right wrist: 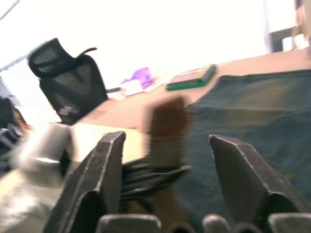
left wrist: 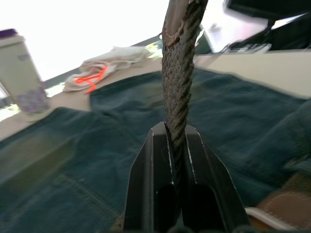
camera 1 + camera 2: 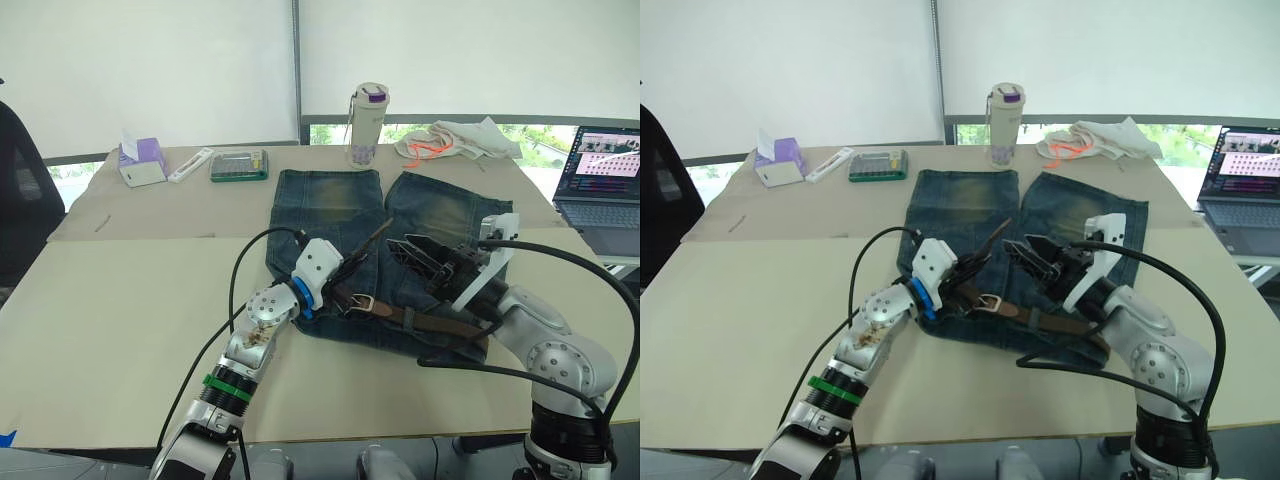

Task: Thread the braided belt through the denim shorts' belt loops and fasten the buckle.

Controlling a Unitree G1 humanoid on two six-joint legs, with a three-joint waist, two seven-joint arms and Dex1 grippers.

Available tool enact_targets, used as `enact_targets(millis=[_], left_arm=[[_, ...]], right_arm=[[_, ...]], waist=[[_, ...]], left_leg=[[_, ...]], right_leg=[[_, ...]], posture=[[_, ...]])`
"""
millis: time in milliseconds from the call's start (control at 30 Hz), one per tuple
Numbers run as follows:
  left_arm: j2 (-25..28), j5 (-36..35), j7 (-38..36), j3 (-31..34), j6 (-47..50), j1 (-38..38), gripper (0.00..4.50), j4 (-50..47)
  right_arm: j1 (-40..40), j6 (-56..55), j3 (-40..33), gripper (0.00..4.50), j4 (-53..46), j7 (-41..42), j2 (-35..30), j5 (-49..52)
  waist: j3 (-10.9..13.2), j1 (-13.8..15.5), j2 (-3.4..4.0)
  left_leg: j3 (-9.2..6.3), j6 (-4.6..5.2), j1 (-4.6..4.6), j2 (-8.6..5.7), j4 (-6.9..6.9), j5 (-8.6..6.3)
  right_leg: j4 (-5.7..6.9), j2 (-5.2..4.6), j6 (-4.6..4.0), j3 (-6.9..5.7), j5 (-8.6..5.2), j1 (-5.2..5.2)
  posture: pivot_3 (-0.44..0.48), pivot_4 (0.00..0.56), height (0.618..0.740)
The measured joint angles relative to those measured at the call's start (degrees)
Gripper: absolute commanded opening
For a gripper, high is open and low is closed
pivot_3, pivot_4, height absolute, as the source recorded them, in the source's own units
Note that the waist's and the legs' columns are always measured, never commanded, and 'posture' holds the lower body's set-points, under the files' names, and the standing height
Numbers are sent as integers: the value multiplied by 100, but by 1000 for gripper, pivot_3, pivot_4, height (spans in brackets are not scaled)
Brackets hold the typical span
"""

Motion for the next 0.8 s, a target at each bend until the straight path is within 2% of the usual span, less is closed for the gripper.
enact_targets(millis=[200, 333, 533, 633, 800], left_arm=[[-106, 466, 579, 5, -385, -34, 0, 286], [-89, 553, 623, -2, -546, -69, 0, 388], [-71, 593, 624, -3, -618, -82, 0, 398], [-80, 597, 624, -11, -622, -62, 0, 397], [-108, 622, 614, -39, -651, -18, 0, 397]], right_arm=[[-2, 341, 185, 2925, -127, -876, 259, 321], [-192, 388, 276, 2925, 16, -1578, 798, 445], [-495, 386, 250, 2925, 284, -2206, 1130, 673], [-562, 385, 234, 2143, 374, -2398, 1166, 764], [-562, 385, 213, 395, 402, -2600, 1158, 907]], waist=[[0, 2, 0], [0, -15, 1], [-1, -11, 3], [-1, -4, 3], [-1, -15, 3]], left_leg=[[0, 0, -2, -1, 1, 0], [1, 0, -1, 0, 1, 0], [0, 1, -1, -1, 1, 0], [0, 1, -2, -2, 2, 0], [0, 1, -1, 0, 1, 0]], right_leg=[[0, -2, 2, -2, 0, 0], [7, 0, 2, -1, 0, -4], [7, 0, 2, -2, 0, -5], [6, -1, 3, -3, 0, -4], [7, 0, 2, -3, 0, -5]], posture=[[0, 150, 740], [0, 150, 740], [0, 150, 740], [0, 150, 740], [0, 150, 740]])
